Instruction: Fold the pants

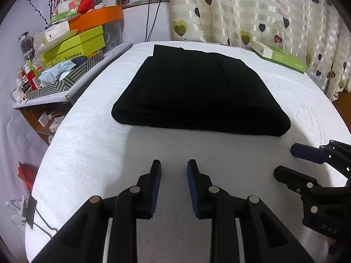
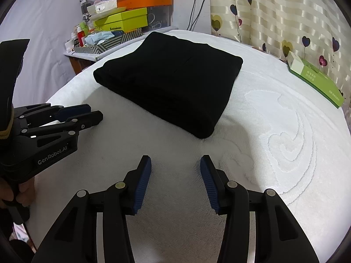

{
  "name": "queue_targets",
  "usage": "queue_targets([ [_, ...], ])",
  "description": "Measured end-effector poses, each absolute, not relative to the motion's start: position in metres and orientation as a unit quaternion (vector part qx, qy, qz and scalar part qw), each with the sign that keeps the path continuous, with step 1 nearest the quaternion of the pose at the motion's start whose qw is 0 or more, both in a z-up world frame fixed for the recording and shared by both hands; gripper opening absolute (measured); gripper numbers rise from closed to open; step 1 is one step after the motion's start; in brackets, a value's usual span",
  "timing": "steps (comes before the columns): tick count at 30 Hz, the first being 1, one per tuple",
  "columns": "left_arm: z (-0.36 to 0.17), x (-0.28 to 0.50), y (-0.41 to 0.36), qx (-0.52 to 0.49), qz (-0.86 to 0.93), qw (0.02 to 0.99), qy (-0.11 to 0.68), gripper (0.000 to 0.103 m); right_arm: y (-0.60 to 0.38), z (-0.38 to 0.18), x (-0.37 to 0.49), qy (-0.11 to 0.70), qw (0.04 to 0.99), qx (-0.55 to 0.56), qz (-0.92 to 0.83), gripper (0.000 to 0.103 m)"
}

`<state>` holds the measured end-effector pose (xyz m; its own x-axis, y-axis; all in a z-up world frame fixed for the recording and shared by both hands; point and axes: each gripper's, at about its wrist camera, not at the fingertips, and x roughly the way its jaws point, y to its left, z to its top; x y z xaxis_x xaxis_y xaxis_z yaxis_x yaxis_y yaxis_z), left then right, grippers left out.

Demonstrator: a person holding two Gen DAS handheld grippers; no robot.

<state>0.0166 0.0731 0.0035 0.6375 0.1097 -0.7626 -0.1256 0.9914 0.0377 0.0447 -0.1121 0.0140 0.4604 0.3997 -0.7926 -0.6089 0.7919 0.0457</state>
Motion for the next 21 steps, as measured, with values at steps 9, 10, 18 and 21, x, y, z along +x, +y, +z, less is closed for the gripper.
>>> queue_targets([
  [9,0.0027,0.0185,0.0727,-0.001,0.066,0.904,0.422,0.028,-0.1116,0.0137,0.0448,0.425,0.846,-0.125,0.297,0.048],
  [10,0.0027,0.0185,0.0727,0.0,0.066,0.904,0.422,0.028,-0.1118,0.0136,0.0449,0.425,0.846,-0.125,0.297,0.048],
  [18,0.0023,0.0185,0.0732,0.001,0.068,0.904,0.422,0.03,-0.1115,0.0137,0.0445,0.425,0.846,-0.126,0.297,0.048],
  [21,0.0019,0.0183,0.0751,0.0,0.077,0.903,0.422,0.037,-0.1114,0.0136,0.0449,0.425,0.846,-0.126,0.297,0.048],
])
